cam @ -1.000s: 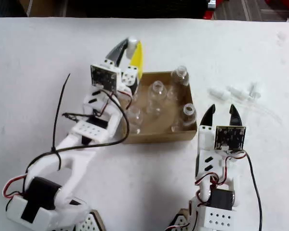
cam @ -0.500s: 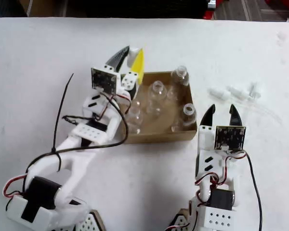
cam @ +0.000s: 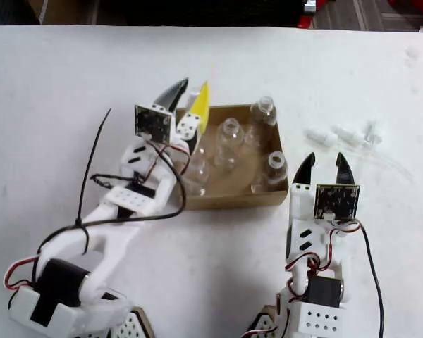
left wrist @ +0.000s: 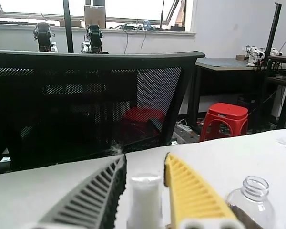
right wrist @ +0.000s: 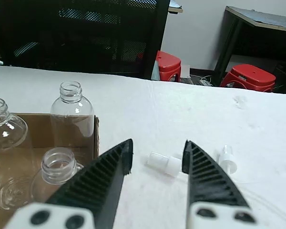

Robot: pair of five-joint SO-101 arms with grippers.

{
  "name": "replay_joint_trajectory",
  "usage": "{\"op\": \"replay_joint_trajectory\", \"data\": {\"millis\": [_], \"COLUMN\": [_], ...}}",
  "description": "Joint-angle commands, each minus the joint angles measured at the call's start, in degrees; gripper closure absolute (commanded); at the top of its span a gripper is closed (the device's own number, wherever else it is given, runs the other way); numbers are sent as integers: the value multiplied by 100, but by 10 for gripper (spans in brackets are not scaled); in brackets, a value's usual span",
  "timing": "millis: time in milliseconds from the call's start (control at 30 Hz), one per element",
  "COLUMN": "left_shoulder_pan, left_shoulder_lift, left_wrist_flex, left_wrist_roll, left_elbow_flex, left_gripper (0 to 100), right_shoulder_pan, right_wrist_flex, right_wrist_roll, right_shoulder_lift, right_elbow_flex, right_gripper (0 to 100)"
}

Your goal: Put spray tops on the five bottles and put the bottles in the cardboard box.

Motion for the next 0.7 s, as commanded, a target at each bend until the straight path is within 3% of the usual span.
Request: {"op": "replay_joint_trajectory", "data": {"millis": [0, 100, 300, 667], "left_shoulder_pan": [-4, -22, -48, -40], "left_shoulder_lift": [-541, -813, -716, -673], "left_wrist_flex": [-149, 316, 2453, 2857], "left_wrist_roll": [88, 53, 88, 290], "left_elbow_flex": [220, 176, -738, -985], "left_gripper": [879, 880, 876, 876], "right_shoulder_pan": [-13, -13, -13, -13], "right_wrist_flex": [-127, -127, -127, -127], "right_wrist_roll": [-9, -9, -9, -9], "right_shoulder_lift": [-13, -13, -13, -13], "right_elbow_flex": [53, 53, 53, 53], "right_gripper": [850, 850, 850, 850]}}
